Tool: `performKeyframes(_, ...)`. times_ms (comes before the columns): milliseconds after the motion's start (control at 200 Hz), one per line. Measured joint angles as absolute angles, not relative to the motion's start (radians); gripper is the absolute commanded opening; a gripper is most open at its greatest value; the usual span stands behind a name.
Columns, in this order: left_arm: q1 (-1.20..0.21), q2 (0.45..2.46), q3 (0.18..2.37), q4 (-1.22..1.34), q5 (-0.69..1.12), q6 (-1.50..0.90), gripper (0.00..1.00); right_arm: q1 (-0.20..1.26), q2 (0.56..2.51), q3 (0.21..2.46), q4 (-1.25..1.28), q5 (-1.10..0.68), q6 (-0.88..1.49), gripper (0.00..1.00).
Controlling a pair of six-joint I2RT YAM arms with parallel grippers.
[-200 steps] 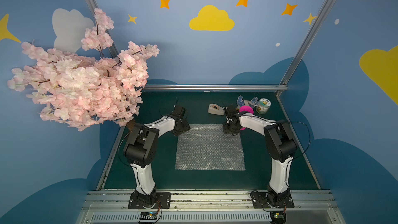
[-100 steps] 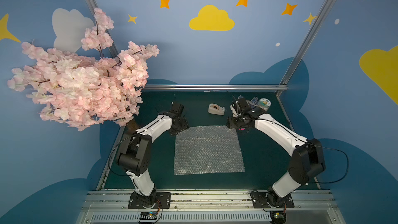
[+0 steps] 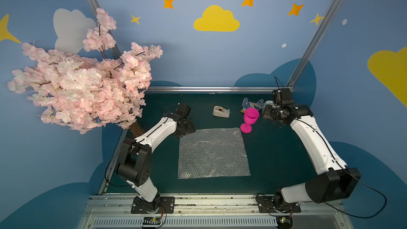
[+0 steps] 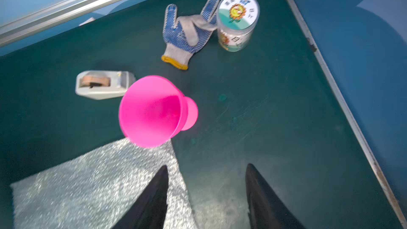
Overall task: Wrap wine glasses in bubble wrap
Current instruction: Pick up the wine glass at the center of the board.
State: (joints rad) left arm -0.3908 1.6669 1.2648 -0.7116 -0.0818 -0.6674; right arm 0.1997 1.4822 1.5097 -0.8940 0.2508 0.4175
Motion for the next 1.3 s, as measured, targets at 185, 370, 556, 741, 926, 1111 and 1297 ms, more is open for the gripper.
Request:
performKeyframes(185, -0.449, 1.647, 1.282, -0.719, -0.104, -0.635, 0.82, 0.186, 1.674, 1.591, -0.894, 0.24, 0.392, 0.55)
performKeyframes(370, -0.458, 1.627, 1.28, -0.73, -0.119, -0.629, 0.82, 0.182, 1.829, 1.729, -0.921, 0.208, 0.368, 0.53)
performKeyframes(556, -0.458, 1.594, 1.28, -0.746, -0.139, -0.616, 0.81, 0.179, 1.949, 1.851, -0.993, 0.168, 0.356, 0.39)
performKeyframes(741, -0.461, 1.576, 1.283, -0.765, -0.136, -0.571, 0.8, 0.179, 2.017, 1.889, -1.054, 0.157, 0.337, 0.15)
performKeyframes(926, -0.472, 1.563, 1.3, -0.76, -0.094, -0.506, 0.72, 0.178, 2.021, 1.914, -1.108, 0.184, 0.316, 0.0)
performKeyframes(1111, -0.53, 1.531, 1.298, -0.691, 0.038, -0.396, 0.7, 0.178, 2.021, 2.009, -1.188, 0.211, 0.263, 0.0)
performKeyframes(1297, -0.535, 1.508, 1.294, -0.645, 0.13, -0.358, 0.7, 0.214, 1.999, 2.12, -1.335, -0.002, 0.144, 0.0)
